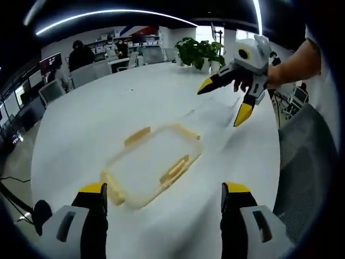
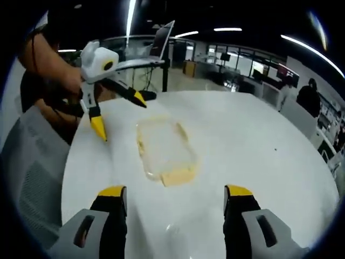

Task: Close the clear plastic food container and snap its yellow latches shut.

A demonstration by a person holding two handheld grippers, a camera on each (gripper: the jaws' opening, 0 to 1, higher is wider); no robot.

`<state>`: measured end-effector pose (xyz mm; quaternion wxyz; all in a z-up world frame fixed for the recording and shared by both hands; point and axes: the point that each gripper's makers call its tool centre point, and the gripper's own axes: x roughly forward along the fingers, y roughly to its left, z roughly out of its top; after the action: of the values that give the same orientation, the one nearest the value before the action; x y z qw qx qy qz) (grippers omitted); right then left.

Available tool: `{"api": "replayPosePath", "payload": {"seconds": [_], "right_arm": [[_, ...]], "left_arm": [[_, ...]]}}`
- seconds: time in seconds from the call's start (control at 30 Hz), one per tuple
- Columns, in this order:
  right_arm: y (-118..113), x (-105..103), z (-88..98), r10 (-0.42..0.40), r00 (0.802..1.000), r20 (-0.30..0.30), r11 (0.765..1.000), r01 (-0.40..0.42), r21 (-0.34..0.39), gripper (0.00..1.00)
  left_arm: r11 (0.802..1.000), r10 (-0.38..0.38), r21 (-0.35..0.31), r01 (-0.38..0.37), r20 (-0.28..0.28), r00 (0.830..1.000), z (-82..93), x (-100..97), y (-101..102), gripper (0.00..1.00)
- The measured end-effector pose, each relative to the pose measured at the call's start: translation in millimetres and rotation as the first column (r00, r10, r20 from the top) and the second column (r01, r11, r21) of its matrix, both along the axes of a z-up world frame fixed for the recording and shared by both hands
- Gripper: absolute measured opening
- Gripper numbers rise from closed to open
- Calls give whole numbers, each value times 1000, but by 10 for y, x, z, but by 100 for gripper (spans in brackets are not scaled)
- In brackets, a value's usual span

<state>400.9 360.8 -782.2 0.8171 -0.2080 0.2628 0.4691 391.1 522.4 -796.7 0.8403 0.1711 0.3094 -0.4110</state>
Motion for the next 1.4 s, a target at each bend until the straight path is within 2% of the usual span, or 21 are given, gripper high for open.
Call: {"api": "replayPosePath", "payload": {"seconds": [0.53, 0.83, 1.13, 1.4], "right_arm": [[100, 130, -96, 63, 998, 0, 997, -62, -49, 72], [167, 164, -170, 116, 993, -15, 989, -117, -91, 69], [249, 184, -254, 168, 985, -29, 977, -170, -129, 70], [298, 199, -337, 202, 977, -66, 966, -210, -152, 69]], "left_arm": [[988, -113, 111, 111, 10, 994, -77, 145, 133, 82], [977, -154, 148, 153, -2, 988, -137, 216, 192, 81], [957, -208, 204, 206, -11, 978, -217, 287, 257, 79], [929, -271, 255, 267, -20, 962, -247, 359, 308, 79]]}}
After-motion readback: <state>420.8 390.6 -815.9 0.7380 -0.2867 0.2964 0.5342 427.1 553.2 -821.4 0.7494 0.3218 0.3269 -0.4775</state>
